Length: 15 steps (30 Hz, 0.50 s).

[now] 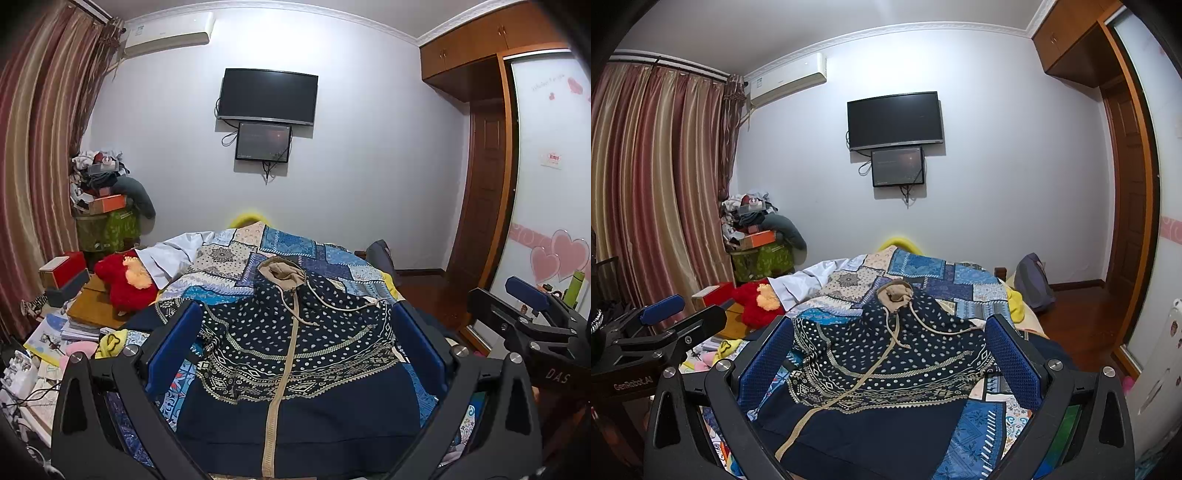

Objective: Fold large clothes

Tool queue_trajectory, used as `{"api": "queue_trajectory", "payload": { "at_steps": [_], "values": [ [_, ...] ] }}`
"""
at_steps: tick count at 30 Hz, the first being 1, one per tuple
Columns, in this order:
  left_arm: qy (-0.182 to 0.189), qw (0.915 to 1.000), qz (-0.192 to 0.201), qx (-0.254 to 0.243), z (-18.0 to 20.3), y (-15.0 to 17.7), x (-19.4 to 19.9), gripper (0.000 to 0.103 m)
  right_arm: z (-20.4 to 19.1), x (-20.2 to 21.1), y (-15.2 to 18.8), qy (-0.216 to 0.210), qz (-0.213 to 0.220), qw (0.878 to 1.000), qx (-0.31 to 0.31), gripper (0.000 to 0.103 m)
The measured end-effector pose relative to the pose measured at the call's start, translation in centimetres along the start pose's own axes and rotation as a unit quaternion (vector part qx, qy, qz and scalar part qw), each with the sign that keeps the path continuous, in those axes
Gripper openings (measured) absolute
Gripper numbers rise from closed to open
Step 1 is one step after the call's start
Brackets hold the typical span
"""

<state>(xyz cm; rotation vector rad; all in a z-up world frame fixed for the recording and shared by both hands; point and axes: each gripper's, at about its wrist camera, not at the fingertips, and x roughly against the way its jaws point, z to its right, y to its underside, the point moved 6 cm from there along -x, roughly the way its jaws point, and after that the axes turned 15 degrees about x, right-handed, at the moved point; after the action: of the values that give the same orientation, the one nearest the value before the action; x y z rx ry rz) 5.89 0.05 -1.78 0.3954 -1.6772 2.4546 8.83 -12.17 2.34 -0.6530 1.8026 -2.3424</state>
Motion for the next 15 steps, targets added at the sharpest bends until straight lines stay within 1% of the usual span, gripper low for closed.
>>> {"api": "queue_trajectory", "payload": {
  "at_steps": [15],
  "values": [
    [-0.001,1.0000,-0.001,0.002,0.04,0.05,-0.18,0.103,-0.07,-0.14,0.17,-0.001,-0.002,1.000,0.000,0.103]
  ]
}}
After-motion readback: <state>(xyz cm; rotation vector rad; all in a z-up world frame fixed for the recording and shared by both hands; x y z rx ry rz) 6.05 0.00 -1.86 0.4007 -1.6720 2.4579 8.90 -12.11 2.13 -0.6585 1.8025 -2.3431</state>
